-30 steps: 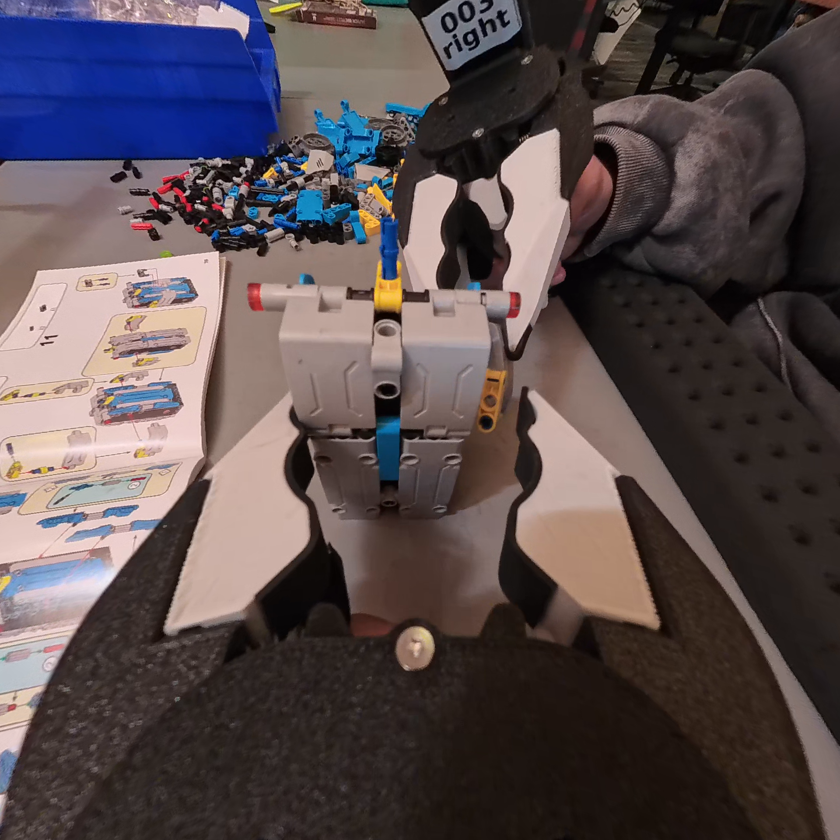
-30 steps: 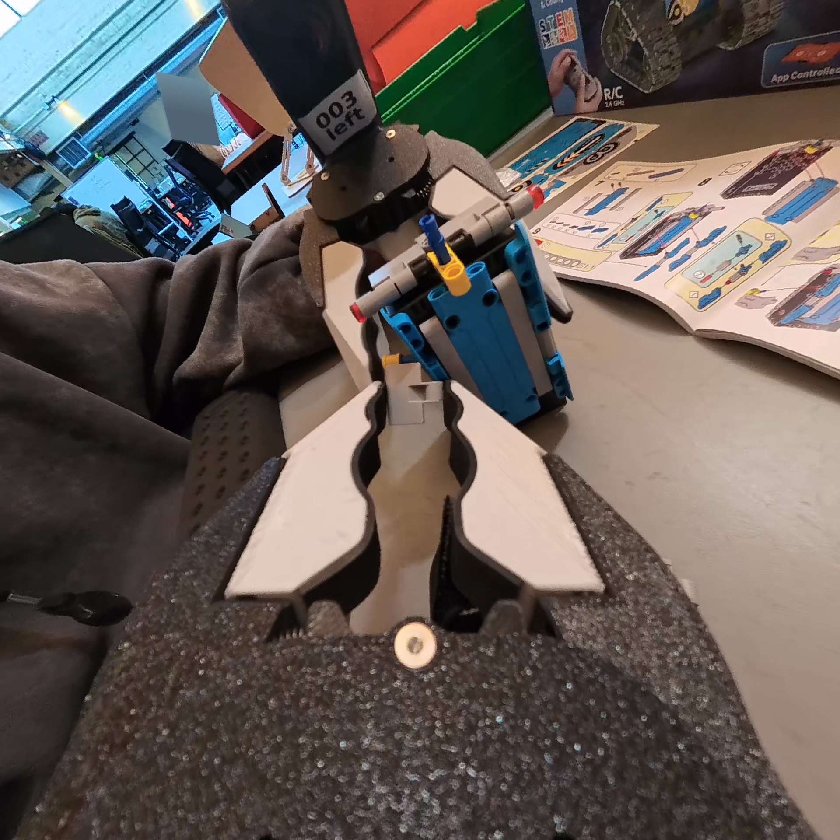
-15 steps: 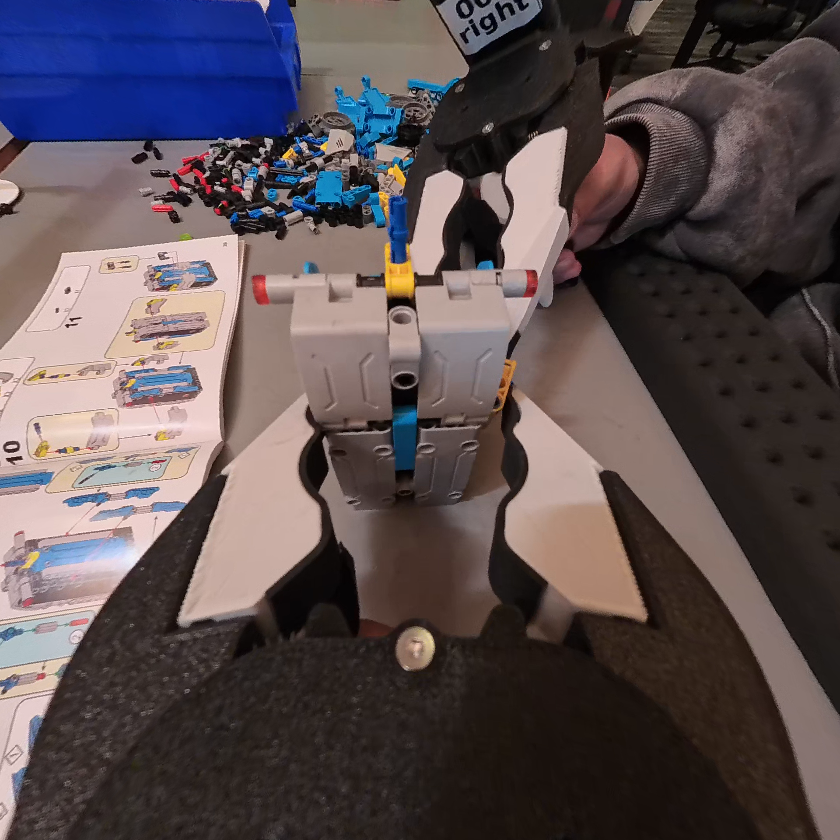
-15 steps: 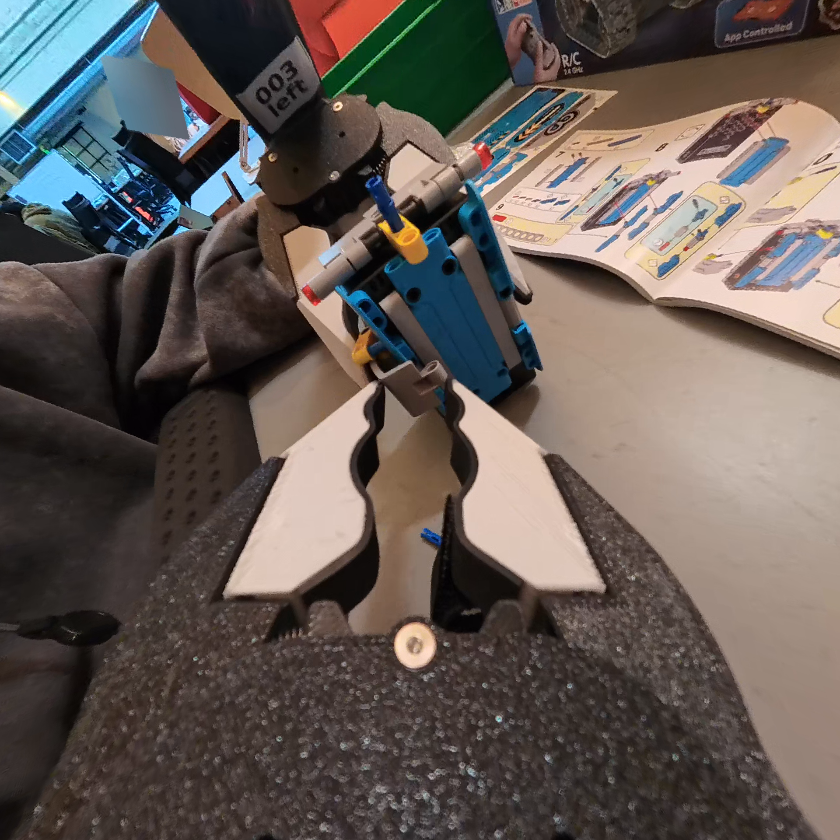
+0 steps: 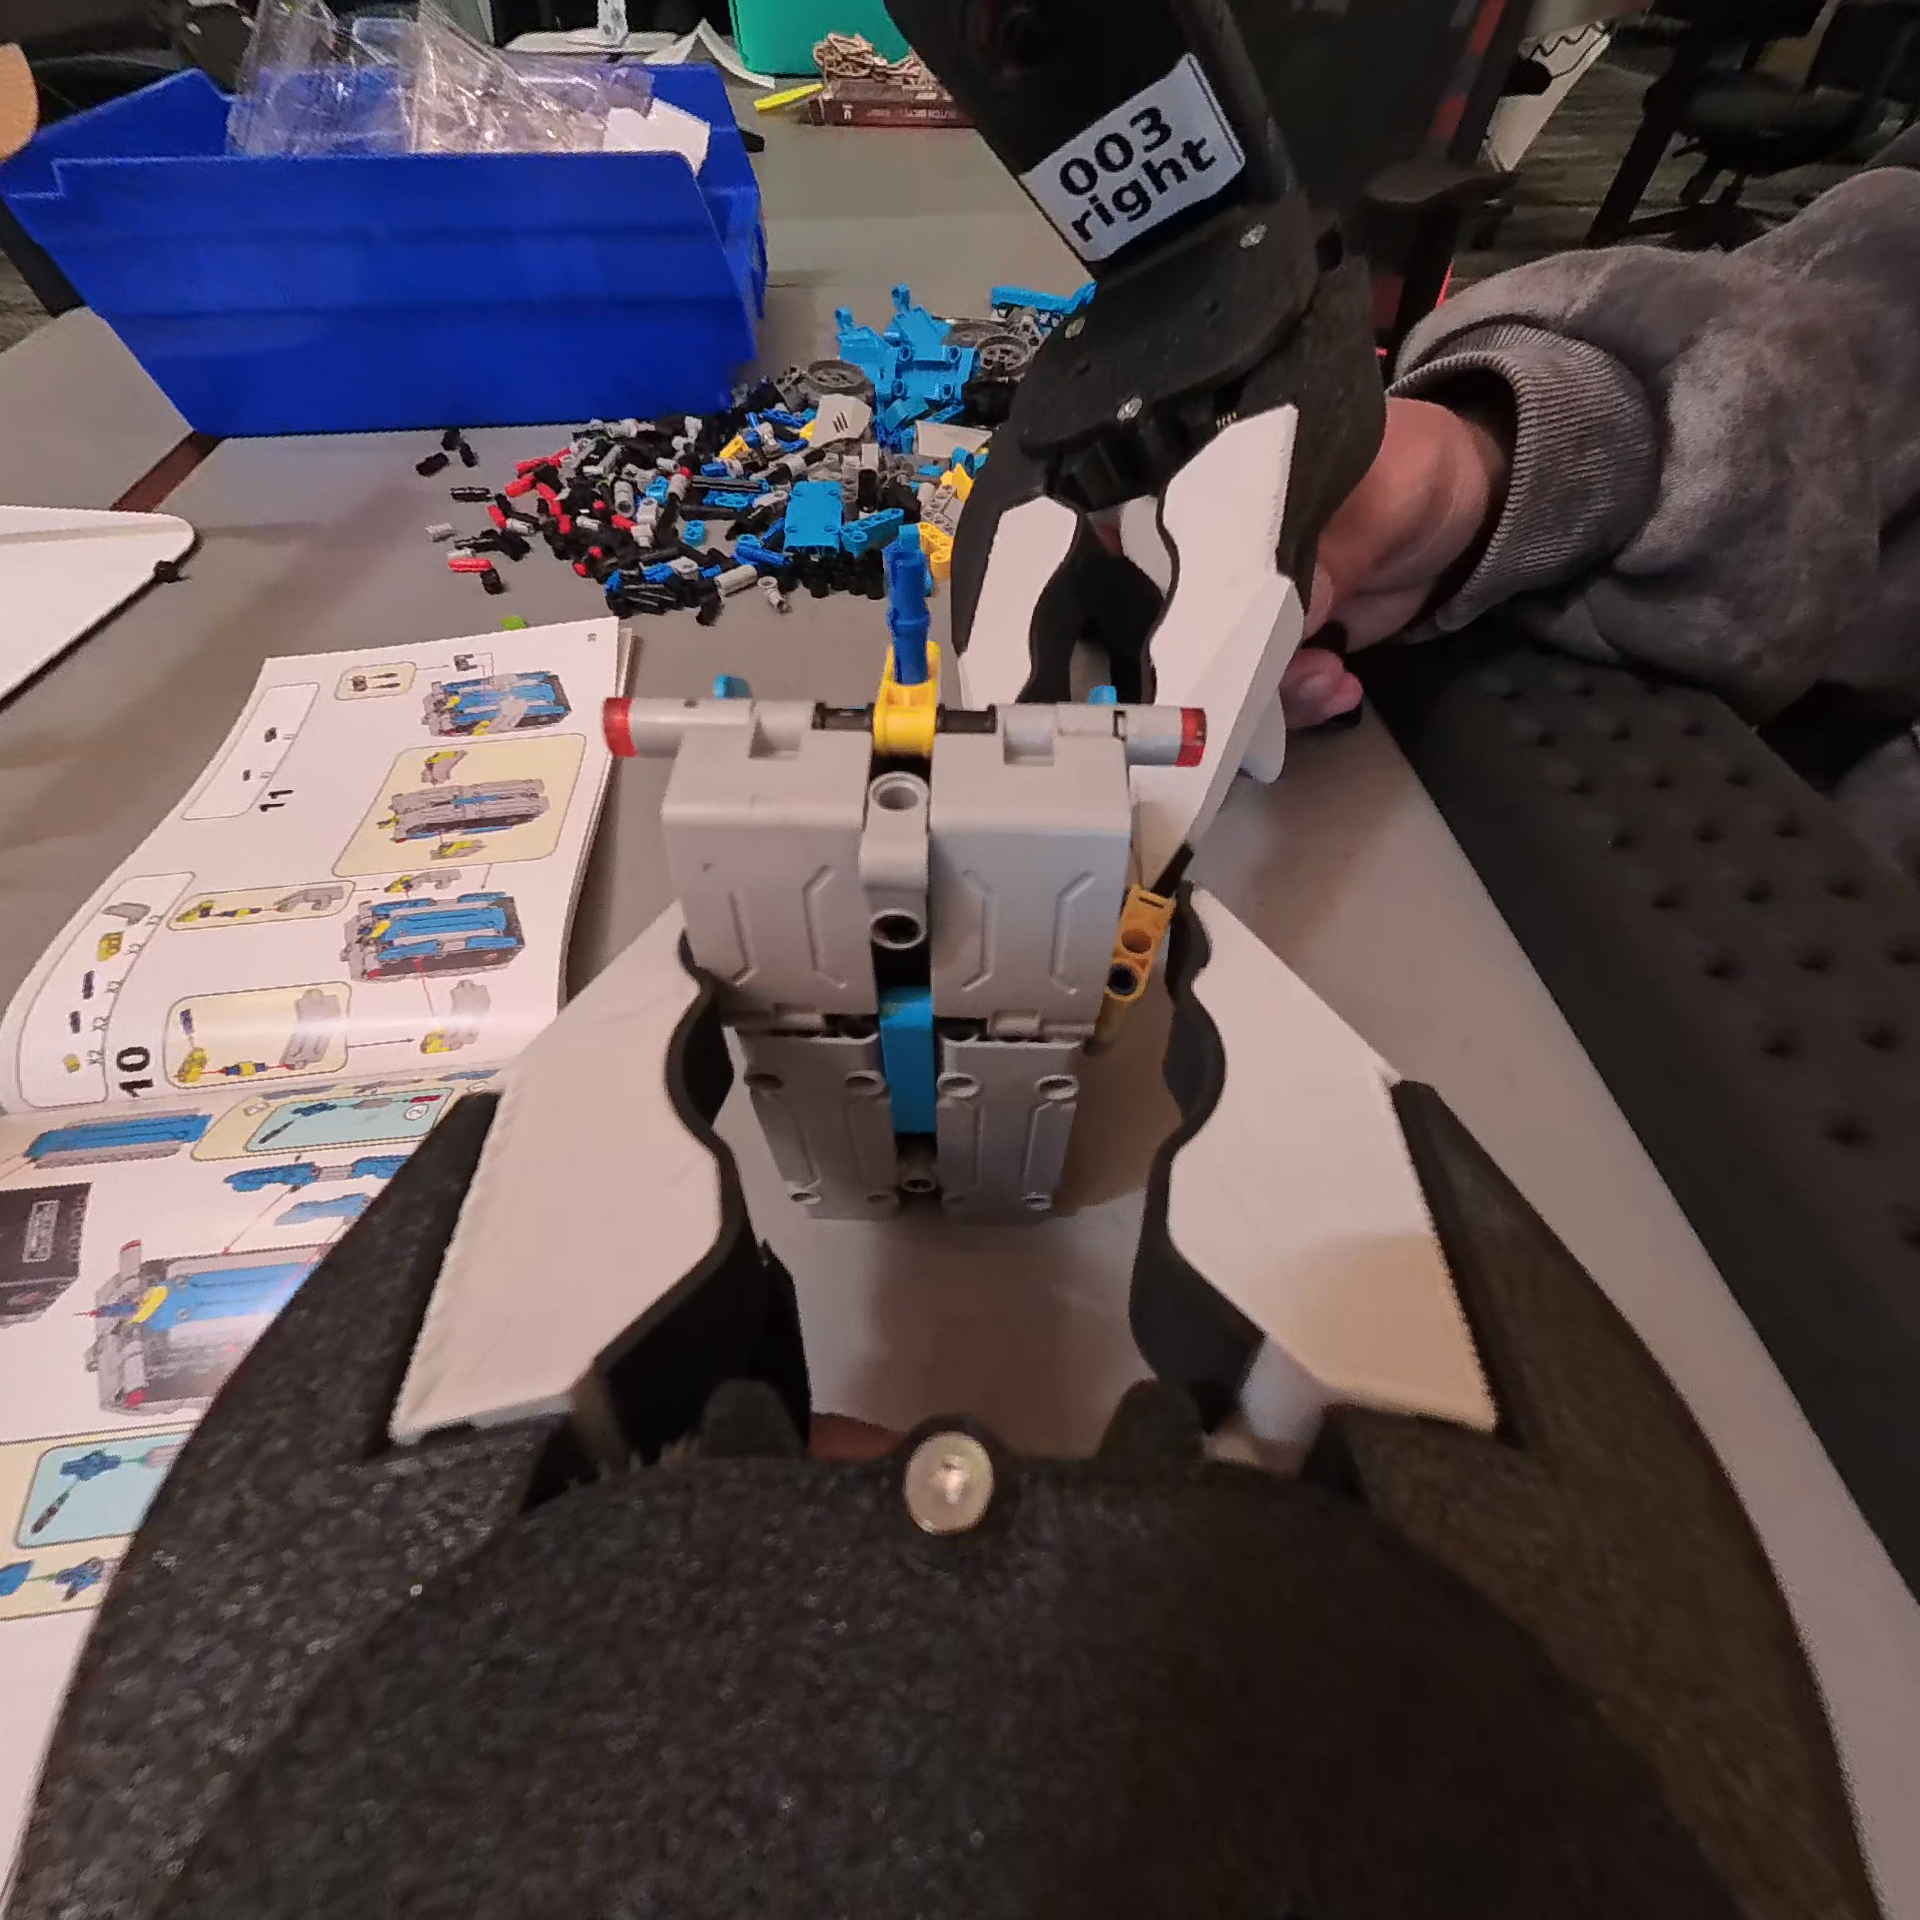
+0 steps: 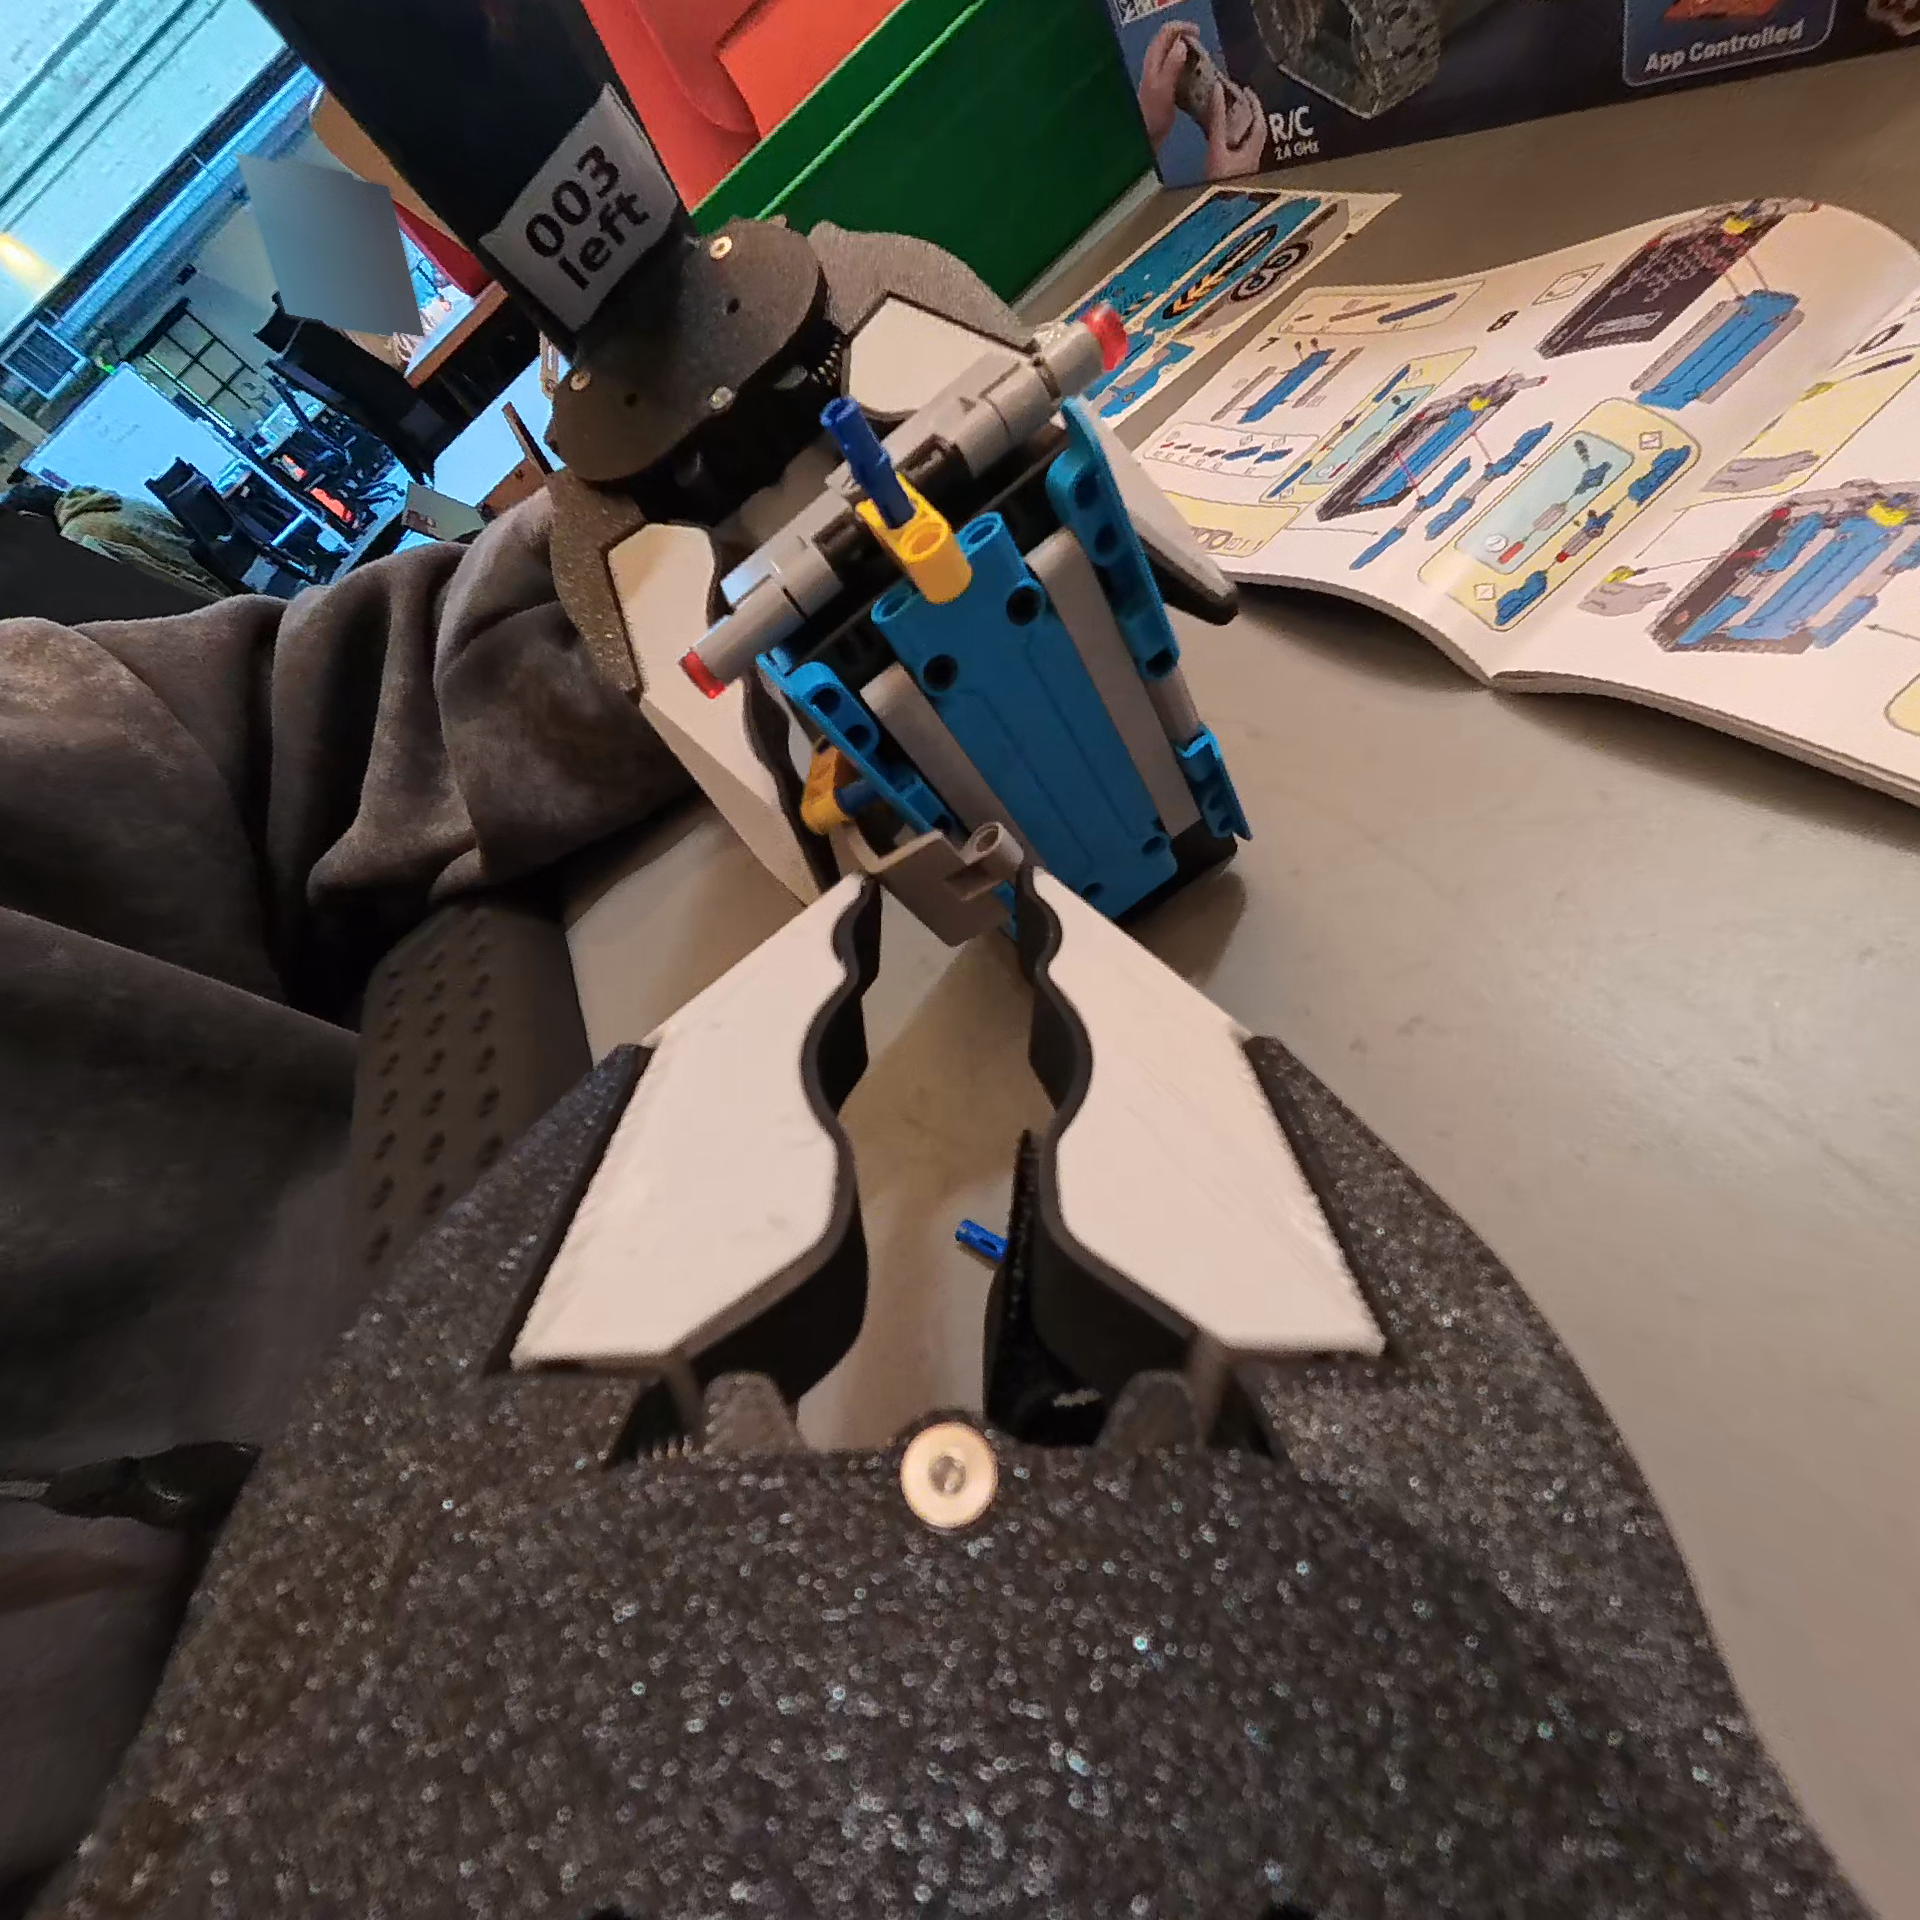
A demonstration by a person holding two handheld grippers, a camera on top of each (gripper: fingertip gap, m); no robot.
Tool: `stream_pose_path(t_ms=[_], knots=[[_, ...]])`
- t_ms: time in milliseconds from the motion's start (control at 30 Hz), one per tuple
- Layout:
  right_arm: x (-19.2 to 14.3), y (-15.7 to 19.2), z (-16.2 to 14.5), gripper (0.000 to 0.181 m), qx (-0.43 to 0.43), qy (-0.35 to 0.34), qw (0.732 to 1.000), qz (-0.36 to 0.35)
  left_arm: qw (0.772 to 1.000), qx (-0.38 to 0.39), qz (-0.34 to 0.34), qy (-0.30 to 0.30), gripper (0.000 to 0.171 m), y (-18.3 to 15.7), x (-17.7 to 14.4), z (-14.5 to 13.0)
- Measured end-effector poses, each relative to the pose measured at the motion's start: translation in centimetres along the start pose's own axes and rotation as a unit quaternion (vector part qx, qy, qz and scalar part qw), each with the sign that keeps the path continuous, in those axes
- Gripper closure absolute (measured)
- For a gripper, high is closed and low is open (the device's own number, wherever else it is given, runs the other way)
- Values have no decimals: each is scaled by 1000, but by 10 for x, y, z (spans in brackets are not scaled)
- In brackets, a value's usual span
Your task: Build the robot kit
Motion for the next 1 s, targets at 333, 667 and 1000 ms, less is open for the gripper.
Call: stream_pose_path(t_ms=[333, 667, 1000], knots=[[-3, -7, 1, 148, 10, -7, 1000, -25, 1000, -6, 12, -3, 91, 4, -1, 0], [-17, 35, 0, 141, -217, -20, 960, -175, 1000, -6, 18, -4, 92, 5, -1, 0], [2, 5, -4, 157, -177, 50, 969, -165, 1000, -3, 8, -2, 92, 4, -3, -1]])
Point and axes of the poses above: each gripper's, where its closed fingertips meet, x out along the fingers, z out of its top, y = z × x across the jaws, the point moved 5 cm from there along -x, back along the fingers, and after that the axes turned 9 degrees about y, right-handed, at the moved point
